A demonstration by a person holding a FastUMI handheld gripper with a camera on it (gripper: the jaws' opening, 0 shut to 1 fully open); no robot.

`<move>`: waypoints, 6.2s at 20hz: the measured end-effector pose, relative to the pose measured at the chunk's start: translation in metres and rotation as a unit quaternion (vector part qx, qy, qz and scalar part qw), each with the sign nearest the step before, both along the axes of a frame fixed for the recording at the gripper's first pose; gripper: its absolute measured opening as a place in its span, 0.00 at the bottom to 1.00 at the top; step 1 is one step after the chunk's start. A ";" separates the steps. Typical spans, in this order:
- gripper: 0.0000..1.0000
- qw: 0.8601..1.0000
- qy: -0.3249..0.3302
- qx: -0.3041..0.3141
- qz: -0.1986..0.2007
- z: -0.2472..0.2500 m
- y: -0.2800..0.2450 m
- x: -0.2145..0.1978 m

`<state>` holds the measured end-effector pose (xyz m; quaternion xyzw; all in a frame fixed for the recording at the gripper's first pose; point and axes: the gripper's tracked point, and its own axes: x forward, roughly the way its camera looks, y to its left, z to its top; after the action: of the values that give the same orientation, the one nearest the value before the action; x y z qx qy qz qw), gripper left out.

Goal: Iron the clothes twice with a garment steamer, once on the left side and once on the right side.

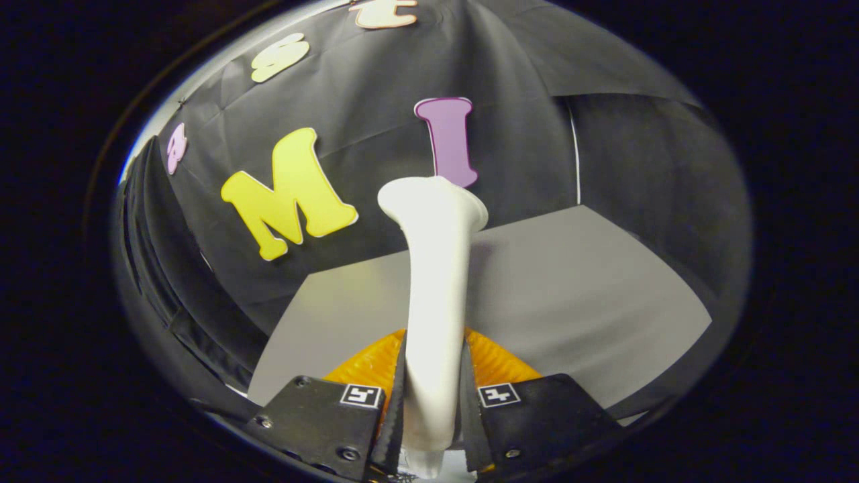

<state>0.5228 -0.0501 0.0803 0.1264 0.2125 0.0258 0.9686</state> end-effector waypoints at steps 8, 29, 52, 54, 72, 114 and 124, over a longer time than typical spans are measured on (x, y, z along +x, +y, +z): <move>0.38 0.999 -0.044 -0.002 0.009 0.037 0.018 -0.042; 0.38 0.964 -0.245 -0.025 0.102 0.217 0.254 -0.190; 0.38 0.956 -0.202 -0.109 0.181 0.156 0.443 -0.182; 0.38 0.958 -0.193 -0.110 0.180 0.143 0.441 -0.183; 0.38 0.965 -0.067 -0.153 0.204 -0.021 0.427 -0.190; 0.38 0.938 -0.167 -0.137 0.273 0.105 0.549 -0.254; 0.38 0.924 -0.192 -0.153 0.292 0.128 0.620 -0.249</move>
<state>0.2735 0.5699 0.2083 -0.0983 0.0513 0.2981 0.9481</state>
